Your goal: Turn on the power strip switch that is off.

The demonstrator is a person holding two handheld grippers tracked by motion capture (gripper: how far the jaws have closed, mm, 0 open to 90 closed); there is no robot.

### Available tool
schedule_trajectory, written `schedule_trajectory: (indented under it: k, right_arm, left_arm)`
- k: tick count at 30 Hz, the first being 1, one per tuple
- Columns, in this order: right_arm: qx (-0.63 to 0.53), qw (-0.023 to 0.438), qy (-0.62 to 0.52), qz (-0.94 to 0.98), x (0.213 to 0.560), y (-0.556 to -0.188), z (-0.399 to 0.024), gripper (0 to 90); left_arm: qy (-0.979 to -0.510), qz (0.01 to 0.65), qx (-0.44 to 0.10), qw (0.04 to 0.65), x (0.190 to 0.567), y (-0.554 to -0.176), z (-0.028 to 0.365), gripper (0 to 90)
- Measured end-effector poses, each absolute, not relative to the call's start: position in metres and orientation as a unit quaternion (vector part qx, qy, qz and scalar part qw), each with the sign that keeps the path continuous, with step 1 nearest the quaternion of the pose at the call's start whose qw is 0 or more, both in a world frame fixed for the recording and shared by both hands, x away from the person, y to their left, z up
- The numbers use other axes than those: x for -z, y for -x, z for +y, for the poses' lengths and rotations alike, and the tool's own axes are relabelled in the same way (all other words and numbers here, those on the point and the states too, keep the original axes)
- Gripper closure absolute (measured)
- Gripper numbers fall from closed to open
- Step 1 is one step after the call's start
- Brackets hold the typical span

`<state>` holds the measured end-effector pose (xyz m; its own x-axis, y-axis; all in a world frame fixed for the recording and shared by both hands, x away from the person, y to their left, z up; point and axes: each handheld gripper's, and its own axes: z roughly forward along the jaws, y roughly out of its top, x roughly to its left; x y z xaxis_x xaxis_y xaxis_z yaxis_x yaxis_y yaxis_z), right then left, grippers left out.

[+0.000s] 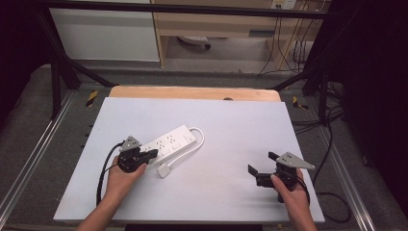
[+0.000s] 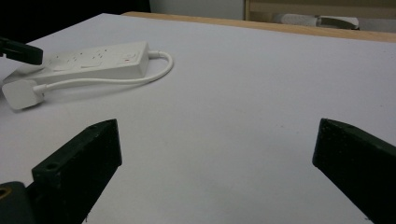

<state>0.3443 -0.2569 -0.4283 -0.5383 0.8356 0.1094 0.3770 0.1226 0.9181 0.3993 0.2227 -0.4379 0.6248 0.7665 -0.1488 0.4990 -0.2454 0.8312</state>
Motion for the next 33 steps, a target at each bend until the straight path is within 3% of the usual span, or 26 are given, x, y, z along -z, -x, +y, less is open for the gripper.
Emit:
schedule_trajectory:
  k: [33]
  right_arm:
    - [-0.508, 0.226, -0.423, 0.715, 0.4281, -0.3440, -0.2570, 1.8]
  left_arm:
    - [-0.784, 0.403, -0.148, 0.449, 0.4417, -0.3971, 0.2201, 90.0]
